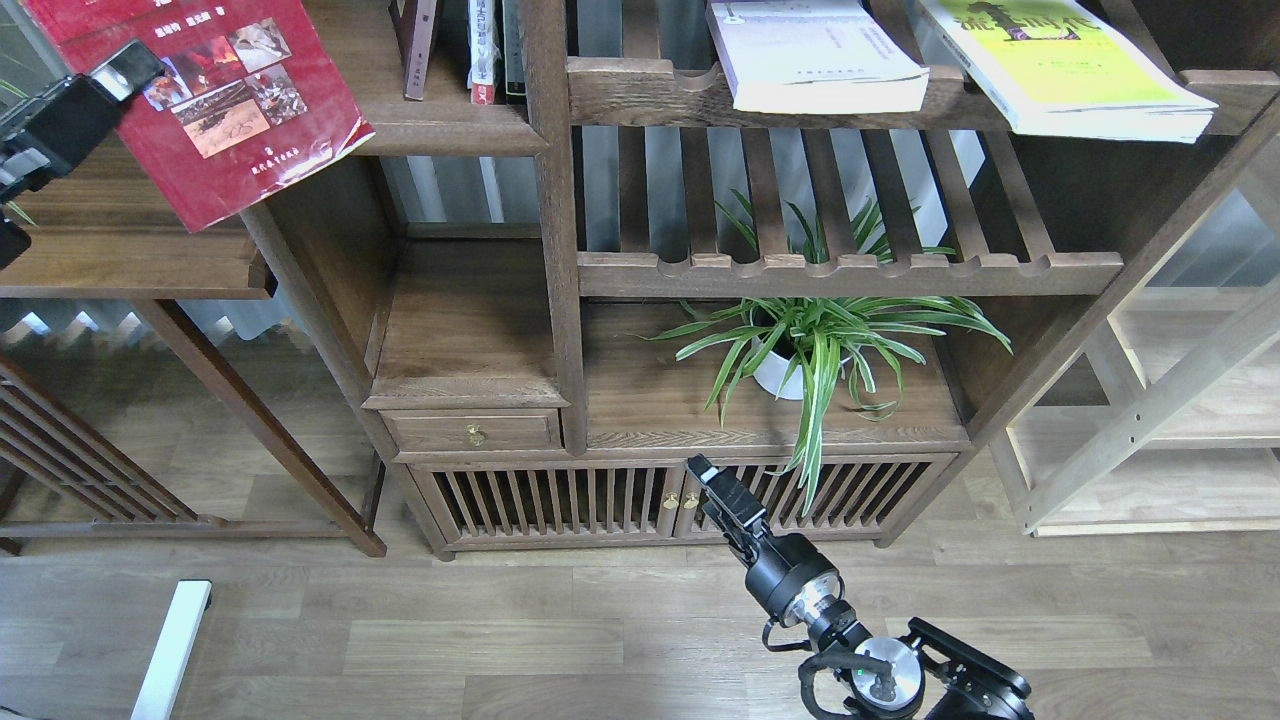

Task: Organize books on shelf
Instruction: 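Lift the red book with the left gripper up to the top shelf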

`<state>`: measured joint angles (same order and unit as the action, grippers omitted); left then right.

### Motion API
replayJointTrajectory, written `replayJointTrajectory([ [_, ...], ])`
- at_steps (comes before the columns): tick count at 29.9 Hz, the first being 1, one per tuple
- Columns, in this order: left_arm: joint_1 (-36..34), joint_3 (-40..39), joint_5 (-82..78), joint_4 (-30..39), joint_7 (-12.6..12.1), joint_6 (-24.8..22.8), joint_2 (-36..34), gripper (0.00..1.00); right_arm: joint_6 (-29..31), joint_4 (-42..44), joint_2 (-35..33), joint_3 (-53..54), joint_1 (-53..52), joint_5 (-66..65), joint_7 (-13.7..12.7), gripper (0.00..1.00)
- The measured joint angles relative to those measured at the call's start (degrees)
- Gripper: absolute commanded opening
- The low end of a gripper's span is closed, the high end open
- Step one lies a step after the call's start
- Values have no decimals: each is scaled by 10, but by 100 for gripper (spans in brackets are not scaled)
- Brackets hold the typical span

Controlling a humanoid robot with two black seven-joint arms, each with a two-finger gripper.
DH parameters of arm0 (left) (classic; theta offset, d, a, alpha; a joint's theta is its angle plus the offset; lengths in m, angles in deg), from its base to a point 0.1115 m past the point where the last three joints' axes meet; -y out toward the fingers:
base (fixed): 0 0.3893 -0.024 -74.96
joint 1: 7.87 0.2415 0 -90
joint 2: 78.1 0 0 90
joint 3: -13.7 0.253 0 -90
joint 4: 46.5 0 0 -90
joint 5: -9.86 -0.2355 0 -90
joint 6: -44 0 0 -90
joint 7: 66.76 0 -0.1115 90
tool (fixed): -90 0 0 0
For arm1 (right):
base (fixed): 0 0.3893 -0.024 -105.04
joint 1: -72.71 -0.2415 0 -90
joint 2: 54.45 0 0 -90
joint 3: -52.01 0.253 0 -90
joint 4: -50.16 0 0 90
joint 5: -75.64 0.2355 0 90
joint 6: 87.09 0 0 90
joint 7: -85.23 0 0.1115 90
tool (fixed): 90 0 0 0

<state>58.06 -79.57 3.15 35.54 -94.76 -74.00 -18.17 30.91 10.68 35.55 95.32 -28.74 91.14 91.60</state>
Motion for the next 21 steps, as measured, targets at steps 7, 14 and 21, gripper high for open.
replayJointTrajectory([
  [7, 0, 3, -22, -10, 0, 0, 36, 0, 0, -2, 0, 2, 11, -4, -2, 99],
  [14, -11, 4, -38, -21, 0, 0, 48, 0, 0, -3, 0, 3, 21, -4, -2, 99],
  [21, -36, 3, -38, -38, 0, 0, 44, 0, 0, 1, 0, 5, 32, -4, -1, 100],
])
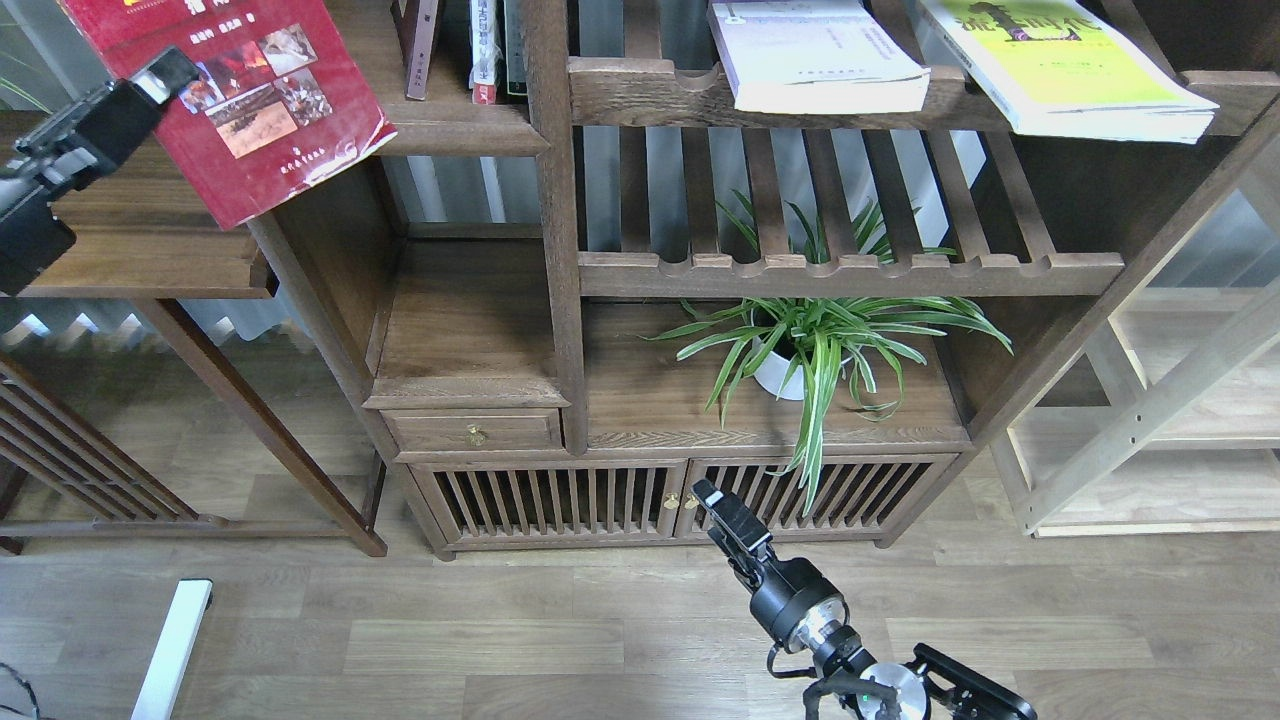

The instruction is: Organize books on shelf

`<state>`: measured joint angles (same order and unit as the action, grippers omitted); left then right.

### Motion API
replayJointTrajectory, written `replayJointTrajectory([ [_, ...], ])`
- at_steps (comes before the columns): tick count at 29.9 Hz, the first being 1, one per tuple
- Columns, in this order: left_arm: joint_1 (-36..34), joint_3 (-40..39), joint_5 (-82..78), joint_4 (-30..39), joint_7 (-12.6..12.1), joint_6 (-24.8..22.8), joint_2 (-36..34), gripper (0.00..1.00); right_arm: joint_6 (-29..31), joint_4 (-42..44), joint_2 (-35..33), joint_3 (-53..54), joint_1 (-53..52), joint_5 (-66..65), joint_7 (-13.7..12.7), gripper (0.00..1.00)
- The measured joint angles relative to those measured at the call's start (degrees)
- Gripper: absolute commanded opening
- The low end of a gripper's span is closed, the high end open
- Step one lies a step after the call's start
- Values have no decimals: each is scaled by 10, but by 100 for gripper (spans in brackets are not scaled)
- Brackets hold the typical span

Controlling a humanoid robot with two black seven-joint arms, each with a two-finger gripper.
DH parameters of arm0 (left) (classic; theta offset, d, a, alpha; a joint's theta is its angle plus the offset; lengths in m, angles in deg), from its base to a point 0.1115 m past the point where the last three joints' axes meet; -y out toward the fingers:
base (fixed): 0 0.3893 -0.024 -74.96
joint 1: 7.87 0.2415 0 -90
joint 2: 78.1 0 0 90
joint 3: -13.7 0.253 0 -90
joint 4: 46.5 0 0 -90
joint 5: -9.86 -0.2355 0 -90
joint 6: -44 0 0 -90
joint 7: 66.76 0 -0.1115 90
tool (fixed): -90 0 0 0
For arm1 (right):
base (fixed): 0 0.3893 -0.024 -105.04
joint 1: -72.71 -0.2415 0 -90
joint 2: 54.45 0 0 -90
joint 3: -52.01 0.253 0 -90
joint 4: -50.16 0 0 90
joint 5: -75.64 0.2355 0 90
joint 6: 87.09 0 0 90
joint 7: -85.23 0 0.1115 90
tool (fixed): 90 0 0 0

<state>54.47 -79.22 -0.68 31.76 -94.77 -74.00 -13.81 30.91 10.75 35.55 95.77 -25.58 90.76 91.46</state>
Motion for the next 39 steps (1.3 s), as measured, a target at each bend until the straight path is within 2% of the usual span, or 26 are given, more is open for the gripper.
replayJointTrajectory([
  [10, -52, 10, -1, -46, 0, 0, 5, 0, 0, 0, 0, -2, 0, 0, -2, 100],
  [21, -110, 21, -36, -51, 0, 0, 4, 0, 0, -2, 0, -9, 1, 0, -4, 100],
  [39, -114, 19, -53, -63, 0, 0, -1, 0, 0, -8, 0, -11, 2, -5, -4, 100],
])
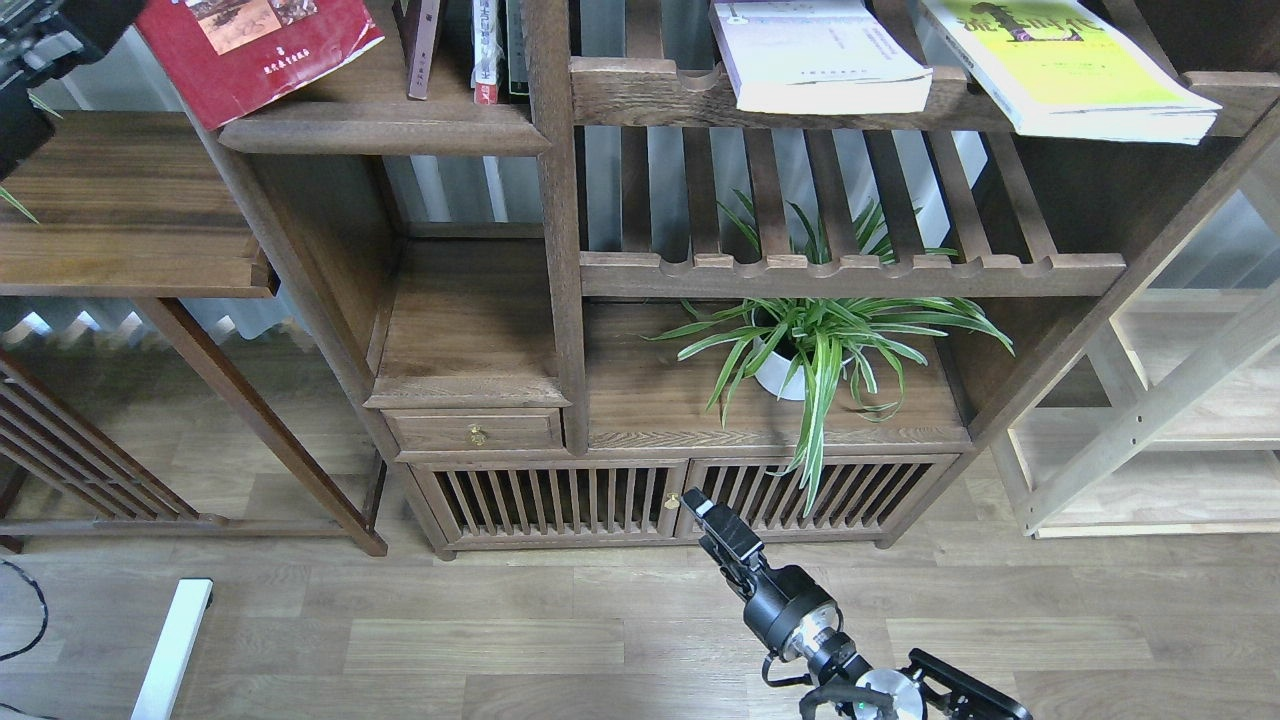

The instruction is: Organize books on shelf

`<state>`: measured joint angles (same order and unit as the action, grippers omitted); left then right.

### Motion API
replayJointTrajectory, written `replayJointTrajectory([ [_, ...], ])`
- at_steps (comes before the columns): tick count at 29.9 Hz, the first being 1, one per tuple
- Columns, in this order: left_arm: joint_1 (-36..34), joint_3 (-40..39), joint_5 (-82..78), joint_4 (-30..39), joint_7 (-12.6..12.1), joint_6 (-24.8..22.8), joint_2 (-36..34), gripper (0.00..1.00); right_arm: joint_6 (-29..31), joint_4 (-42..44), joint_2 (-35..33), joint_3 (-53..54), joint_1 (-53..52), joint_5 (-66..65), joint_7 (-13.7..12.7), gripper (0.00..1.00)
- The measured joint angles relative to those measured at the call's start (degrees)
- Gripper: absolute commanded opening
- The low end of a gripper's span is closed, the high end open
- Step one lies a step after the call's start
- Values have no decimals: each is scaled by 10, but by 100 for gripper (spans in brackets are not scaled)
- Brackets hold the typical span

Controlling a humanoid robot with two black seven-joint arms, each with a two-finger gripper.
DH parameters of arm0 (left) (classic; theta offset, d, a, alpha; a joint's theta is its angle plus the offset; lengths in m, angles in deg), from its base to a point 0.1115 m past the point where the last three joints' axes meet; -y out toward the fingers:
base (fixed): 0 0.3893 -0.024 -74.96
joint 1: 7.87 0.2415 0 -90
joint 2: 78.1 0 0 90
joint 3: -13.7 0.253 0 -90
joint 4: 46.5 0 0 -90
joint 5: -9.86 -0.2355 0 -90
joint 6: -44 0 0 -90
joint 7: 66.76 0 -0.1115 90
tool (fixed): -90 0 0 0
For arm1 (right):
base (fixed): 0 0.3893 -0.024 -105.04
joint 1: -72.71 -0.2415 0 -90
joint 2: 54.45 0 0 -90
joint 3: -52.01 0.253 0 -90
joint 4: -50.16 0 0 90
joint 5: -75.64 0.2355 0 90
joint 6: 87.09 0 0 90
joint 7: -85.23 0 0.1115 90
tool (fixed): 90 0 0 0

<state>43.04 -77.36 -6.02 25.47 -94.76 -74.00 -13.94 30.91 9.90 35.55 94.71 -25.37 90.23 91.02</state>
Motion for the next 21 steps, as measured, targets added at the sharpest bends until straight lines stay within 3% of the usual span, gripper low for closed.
replayJointTrajectory([
  [15, -68, 47, -27, -13, 0, 0, 2, 0, 0, -4, 0, 5, 17, 0, 0, 100],
  [21, -62, 38, -25, -24, 0, 0, -15, 0, 0, -18, 0, 8, 29, -1, 0, 100],
])
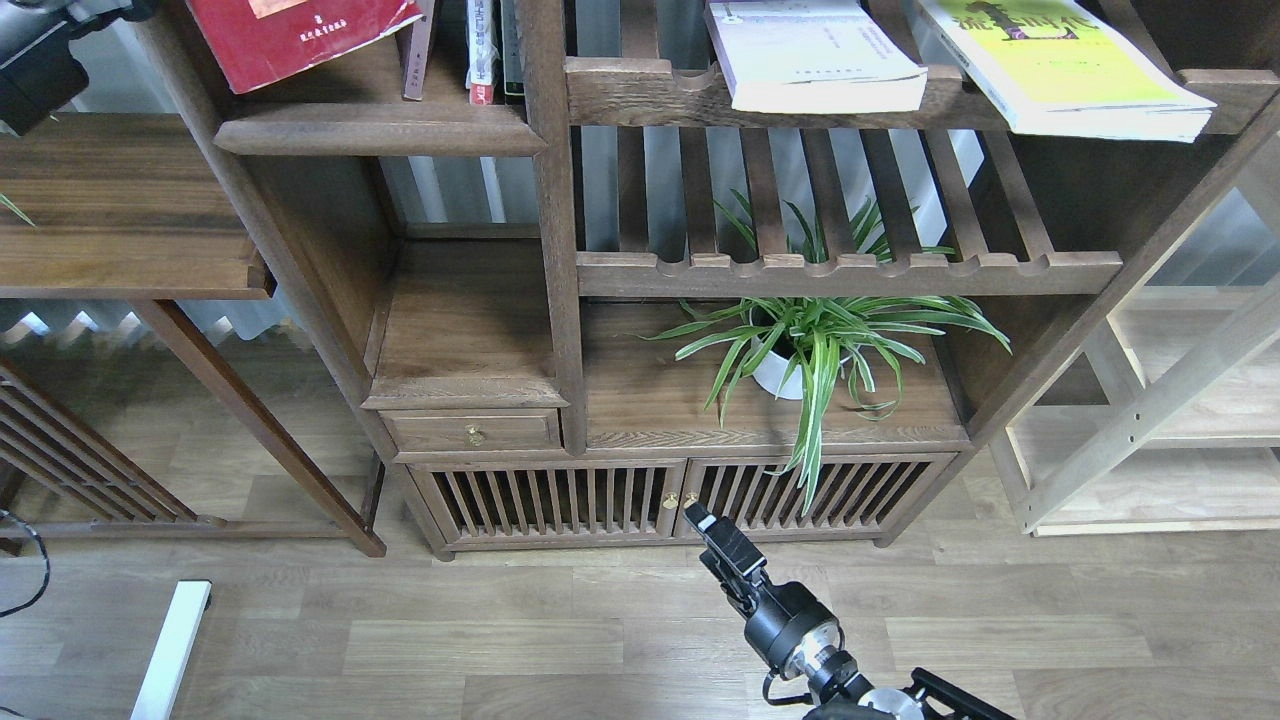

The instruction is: Organize books on shelf

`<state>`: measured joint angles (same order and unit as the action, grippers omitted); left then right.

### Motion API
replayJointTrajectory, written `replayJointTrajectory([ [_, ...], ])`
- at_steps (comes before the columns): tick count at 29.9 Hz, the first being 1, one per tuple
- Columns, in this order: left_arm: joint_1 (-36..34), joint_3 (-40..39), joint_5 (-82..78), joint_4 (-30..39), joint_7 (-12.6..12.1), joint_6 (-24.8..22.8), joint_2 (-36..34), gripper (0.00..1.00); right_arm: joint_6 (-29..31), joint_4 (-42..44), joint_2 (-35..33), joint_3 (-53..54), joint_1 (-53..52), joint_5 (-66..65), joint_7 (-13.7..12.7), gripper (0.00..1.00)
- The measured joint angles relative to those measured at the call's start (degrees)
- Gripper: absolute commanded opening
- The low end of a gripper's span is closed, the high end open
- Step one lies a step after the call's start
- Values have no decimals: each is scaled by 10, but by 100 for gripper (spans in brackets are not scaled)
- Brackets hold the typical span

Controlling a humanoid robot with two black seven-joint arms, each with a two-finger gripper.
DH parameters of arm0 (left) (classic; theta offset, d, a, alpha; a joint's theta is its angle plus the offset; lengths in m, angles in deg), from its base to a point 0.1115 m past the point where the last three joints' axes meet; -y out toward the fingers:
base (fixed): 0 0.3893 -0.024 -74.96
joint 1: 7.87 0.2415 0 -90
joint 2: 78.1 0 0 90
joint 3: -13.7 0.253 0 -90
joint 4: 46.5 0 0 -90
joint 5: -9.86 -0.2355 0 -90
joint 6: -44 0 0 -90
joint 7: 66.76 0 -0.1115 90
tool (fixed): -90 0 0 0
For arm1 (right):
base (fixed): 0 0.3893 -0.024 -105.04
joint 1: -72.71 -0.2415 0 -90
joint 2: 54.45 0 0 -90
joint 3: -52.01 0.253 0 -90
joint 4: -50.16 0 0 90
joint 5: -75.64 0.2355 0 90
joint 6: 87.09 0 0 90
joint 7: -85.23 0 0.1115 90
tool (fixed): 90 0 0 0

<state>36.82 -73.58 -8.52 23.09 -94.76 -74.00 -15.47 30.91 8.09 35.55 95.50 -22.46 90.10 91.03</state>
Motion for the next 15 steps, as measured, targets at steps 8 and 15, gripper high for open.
replayJointTrajectory([
  [8, 40, -21, 22, 0, 0, 0, -34, 0, 0, -4, 0, 2, 9, 0, 0, 100],
  [15, 31, 6, 16, -16, 0, 3, -27, 0, 0, -5, 0, 0, 10, -5, 0, 100],
])
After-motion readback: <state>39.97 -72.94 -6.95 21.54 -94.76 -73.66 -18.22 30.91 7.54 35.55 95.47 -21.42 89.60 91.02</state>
